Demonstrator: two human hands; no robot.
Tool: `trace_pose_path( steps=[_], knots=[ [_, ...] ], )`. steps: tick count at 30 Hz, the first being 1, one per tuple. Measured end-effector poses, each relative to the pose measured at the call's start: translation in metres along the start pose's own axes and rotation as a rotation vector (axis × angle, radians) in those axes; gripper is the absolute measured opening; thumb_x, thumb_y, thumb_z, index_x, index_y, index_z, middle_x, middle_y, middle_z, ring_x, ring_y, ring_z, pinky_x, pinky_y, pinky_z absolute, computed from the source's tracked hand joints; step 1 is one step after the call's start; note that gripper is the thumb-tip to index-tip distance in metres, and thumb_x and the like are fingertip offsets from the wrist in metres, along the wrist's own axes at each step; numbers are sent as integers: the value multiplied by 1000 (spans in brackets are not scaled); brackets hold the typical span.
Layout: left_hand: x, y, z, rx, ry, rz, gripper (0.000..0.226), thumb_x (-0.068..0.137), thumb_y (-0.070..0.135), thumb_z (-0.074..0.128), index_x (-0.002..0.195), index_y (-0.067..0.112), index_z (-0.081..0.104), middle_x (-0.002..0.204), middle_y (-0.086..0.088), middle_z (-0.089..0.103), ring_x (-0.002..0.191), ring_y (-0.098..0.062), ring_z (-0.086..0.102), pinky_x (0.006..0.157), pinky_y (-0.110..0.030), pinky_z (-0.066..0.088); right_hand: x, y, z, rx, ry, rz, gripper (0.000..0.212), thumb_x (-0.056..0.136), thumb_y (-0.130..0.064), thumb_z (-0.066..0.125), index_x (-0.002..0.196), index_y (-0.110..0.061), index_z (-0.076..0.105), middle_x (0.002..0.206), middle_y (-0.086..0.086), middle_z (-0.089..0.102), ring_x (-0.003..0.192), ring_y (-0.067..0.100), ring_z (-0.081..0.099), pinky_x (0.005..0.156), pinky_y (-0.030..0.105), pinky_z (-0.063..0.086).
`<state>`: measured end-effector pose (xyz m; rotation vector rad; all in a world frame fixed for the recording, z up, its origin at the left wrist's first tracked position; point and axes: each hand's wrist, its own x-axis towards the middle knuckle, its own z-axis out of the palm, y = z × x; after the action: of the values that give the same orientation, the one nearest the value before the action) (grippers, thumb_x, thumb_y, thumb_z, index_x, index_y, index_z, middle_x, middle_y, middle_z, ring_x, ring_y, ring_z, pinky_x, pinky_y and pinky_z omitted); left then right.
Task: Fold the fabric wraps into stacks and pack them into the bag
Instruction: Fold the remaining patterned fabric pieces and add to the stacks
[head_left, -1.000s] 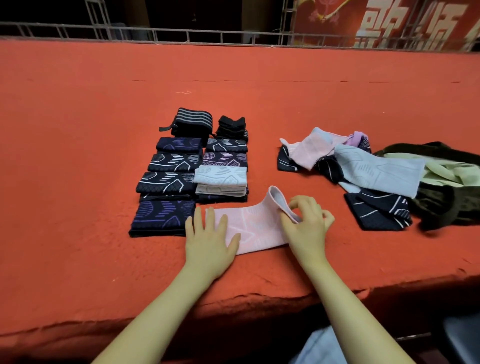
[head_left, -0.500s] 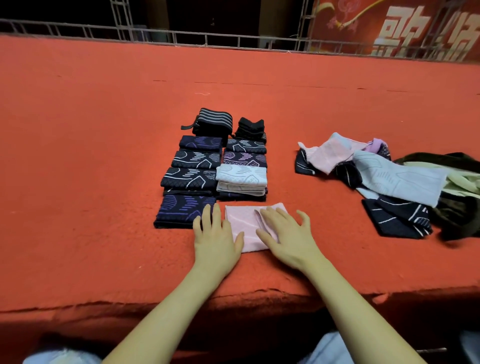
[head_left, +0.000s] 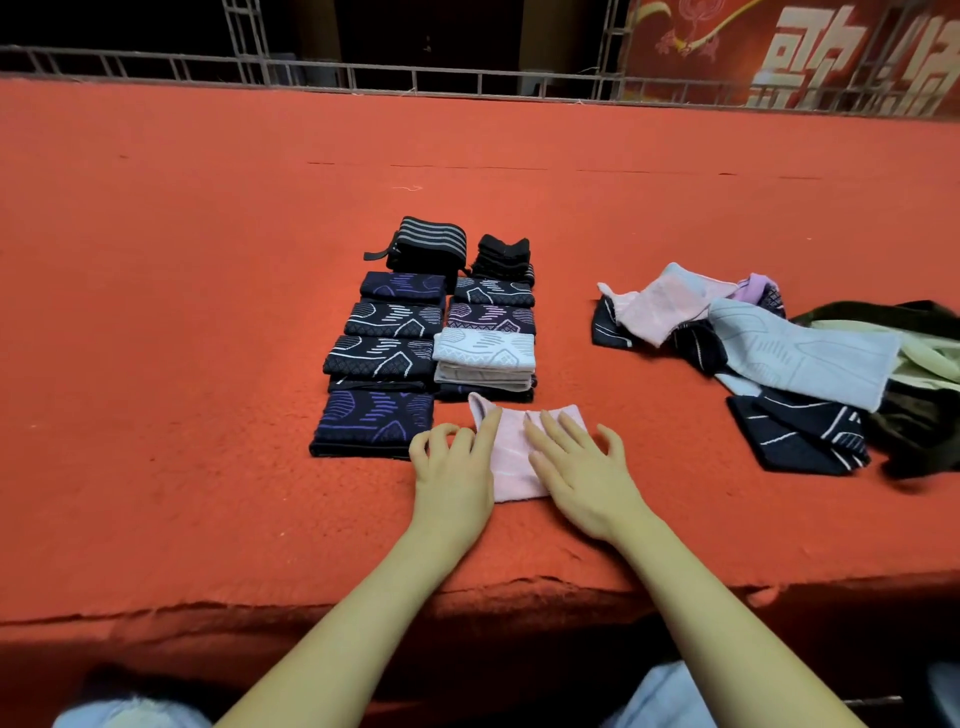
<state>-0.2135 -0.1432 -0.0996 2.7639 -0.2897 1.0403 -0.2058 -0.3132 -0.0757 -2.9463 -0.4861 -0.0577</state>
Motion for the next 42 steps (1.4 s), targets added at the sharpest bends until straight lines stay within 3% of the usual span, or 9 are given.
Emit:
trace_pose_path(
  steps=[4,8,13,17,22,24,28,35,42],
  knots=[
    [16,8,-6,-205,109,-65,54,75,25,44,128,17,51,82,8,61,84,-16,48,80,-32,25,-1,3,-1,261,92,44,54,95,-40,15,145,-30,32,147,-11,39,139,3,22,104,29,8],
    [38,32,-13,-451,132,-236,48,80,38,49,119,14,61,84,8,64,84,-12,54,84,-31,25,2,2,-2,565,116,139,47,96,-45,13,139,-41,31,129,-13,52,118,-10,31,93,17,10],
    [39,66,-21,-1104,-357,-380,55,88,42,39,137,19,48,120,4,63,111,-7,57,93,-13,36,-2,9,-6,917,518,304,75,78,-64,10,137,-29,40,124,-11,47,120,6,39,107,27,17],
    [32,62,-7,-943,-472,-209,45,95,9,42,139,8,44,148,-10,40,135,-17,37,103,-8,21,-6,10,-5,878,623,345,74,81,-58,9,127,-22,54,128,-2,49,123,9,39,104,28,21],
    [37,49,6,-285,-779,51,58,100,40,30,153,23,11,160,1,-7,146,-21,-9,117,-38,-3,-7,9,-2,612,595,474,51,92,-43,31,106,-11,67,127,3,52,120,20,43,96,26,18],
    [43,45,4,-178,-829,121,60,100,42,29,153,29,5,160,4,-10,146,-20,-13,115,-42,-8,-6,13,3,492,553,493,30,96,-29,46,109,-11,67,132,5,49,123,21,40,102,31,16],
    [53,35,3,-103,-871,226,58,100,41,28,152,33,3,160,7,-7,146,-18,-12,116,-47,-9,-7,14,8,356,463,510,31,94,-33,51,111,-12,65,139,6,42,131,22,31,103,33,11],
    [56,25,-2,-181,-820,195,53,103,32,24,152,29,5,160,7,4,147,-16,2,115,-45,-3,-2,11,12,131,340,466,41,95,-40,45,117,-8,58,144,9,38,134,24,27,102,37,10],
    [62,1,-20,-363,-395,189,53,97,44,17,149,36,13,159,-3,12,142,-15,19,106,-32,16,0,-13,-1,512,670,177,36,79,-47,45,89,-17,63,122,2,56,115,22,50,84,22,17]
  ],
)
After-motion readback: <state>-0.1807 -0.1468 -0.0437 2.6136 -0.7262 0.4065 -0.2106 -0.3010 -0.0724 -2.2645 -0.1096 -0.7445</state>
